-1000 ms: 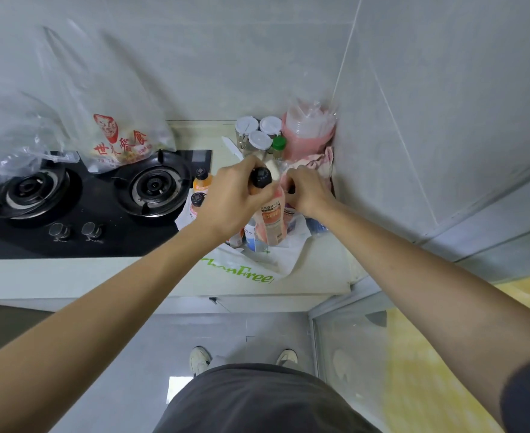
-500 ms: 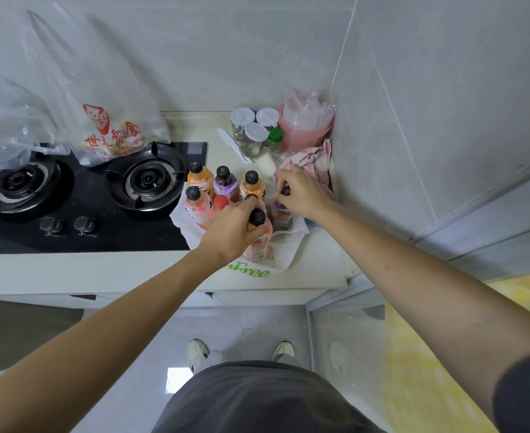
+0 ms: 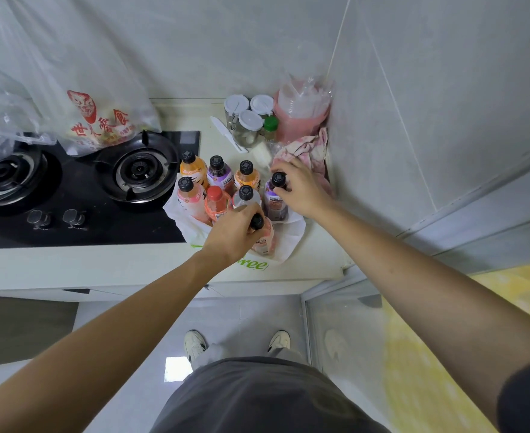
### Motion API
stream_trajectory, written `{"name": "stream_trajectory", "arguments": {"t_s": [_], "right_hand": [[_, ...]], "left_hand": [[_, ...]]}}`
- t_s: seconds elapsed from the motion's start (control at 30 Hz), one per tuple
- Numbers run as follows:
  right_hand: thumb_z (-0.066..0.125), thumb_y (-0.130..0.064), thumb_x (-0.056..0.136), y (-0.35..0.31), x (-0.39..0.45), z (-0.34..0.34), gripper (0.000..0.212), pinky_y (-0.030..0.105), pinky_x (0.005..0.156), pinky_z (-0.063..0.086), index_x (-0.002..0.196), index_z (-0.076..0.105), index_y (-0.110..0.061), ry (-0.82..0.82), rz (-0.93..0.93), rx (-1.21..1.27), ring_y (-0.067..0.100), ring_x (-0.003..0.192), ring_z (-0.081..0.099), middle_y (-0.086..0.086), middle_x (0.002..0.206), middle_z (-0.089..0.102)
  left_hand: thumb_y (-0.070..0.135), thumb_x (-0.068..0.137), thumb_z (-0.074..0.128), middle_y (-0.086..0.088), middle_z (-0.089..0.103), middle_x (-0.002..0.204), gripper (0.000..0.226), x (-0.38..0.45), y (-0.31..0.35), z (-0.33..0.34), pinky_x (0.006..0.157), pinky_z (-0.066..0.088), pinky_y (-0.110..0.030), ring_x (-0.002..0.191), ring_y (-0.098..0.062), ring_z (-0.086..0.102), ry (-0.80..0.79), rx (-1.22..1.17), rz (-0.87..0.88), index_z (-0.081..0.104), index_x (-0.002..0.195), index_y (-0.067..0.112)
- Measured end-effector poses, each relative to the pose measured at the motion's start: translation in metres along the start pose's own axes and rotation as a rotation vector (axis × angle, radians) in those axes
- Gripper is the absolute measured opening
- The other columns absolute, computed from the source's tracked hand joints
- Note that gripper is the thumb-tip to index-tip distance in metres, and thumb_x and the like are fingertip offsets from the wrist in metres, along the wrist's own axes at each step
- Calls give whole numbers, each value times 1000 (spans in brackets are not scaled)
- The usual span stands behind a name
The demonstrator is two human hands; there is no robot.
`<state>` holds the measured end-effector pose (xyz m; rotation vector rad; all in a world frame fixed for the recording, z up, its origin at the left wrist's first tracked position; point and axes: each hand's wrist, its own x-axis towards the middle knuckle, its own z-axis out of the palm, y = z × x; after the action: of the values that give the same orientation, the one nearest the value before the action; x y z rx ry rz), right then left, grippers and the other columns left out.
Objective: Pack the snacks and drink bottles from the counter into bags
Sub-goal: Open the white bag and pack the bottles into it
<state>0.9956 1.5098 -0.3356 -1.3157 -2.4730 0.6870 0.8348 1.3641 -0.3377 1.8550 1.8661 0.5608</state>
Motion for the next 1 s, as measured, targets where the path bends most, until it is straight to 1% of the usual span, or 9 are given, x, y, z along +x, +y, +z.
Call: {"name": "stream_trajectory", "arguments": {"t_s": [0.1, 0.2, 0.33, 0.43, 0.53, 0.63, 0.8, 0.9, 1.0], "right_hand": [[77, -25, 88, 1, -15, 2, 49, 32, 85, 42, 131, 55, -16, 145, 53, 54, 19, 112, 57, 4, 128, 55], [75, -19, 87, 11, -37, 15, 30, 28, 75, 37, 108, 55, -11, 298, 100, 84, 13, 92, 54, 0, 105, 58], [68, -10, 86, 27, -64, 41, 7, 40, 69, 48, 87, 62, -13, 155, 121, 11, 22, 79, 62, -3, 93, 61], [66, -10, 91, 32, -69, 59, 18, 44, 83, 51, 108, 69, -11, -72, 121, -2, 24, 88, 66, 2, 112, 64], [68, -13, 92, 33, -66, 72, 41, 37, 77, 52, 132, 59, -12, -213, 111, -77, 30, 104, 67, 6, 130, 61], [70, -14, 92, 34, -60, 80, 45, 35, 71, 48, 134, 54, -11, -220, 148, -153, 30, 103, 67, 7, 131, 60], [76, -9, 87, 38, -56, 82, 42, 35, 71, 50, 127, 62, -9, -205, 208, -231, 29, 97, 65, 10, 120, 59], [77, -15, 89, 46, -54, 81, 26, 35, 75, 52, 113, 72, -11, -238, 210, -237, 27, 96, 65, 8, 114, 62], [73, -13, 90, 49, -53, 78, 8, 31, 69, 48, 97, 74, -11, -187, 224, -133, 28, 90, 66, 2, 95, 60]], "left_hand": [[26, 90, 72, -3, 67, 91, 19, 4, 2, 2, 66, 53, -44, 80, -27, 62, 1, -18, 0, 59, 101, 19], [26, 88, 73, -2, 68, 89, 19, 5, 3, 5, 66, 53, -43, 79, -25, 62, 12, -48, -27, 59, 99, 19], [26, 88, 74, -1, 69, 87, 20, 4, 3, 9, 66, 54, -43, 77, -24, 64, 44, -65, -46, 60, 99, 18], [30, 89, 73, 1, 70, 83, 20, 2, 3, 12, 66, 54, -42, 73, -21, 64, 65, -82, -68, 59, 99, 19], [34, 89, 72, 3, 68, 81, 21, 0, 1, 14, 65, 53, -43, 71, -20, 62, 79, -96, -85, 58, 98, 21], [35, 90, 72, 4, 67, 80, 21, 1, 1, 15, 64, 53, -44, 70, -19, 62, 79, -98, -90, 58, 98, 22], [29, 90, 71, 2, 67, 83, 18, 7, 6, 14, 63, 53, -46, 73, -23, 62, 64, -85, -77, 58, 98, 19], [28, 90, 71, 3, 66, 84, 18, 8, 7, 13, 63, 54, -45, 74, -23, 62, 65, -75, -65, 58, 99, 19], [34, 91, 70, 3, 66, 84, 21, 7, 5, 12, 61, 53, -45, 72, -23, 62, 66, -75, -61, 56, 101, 21]]}}
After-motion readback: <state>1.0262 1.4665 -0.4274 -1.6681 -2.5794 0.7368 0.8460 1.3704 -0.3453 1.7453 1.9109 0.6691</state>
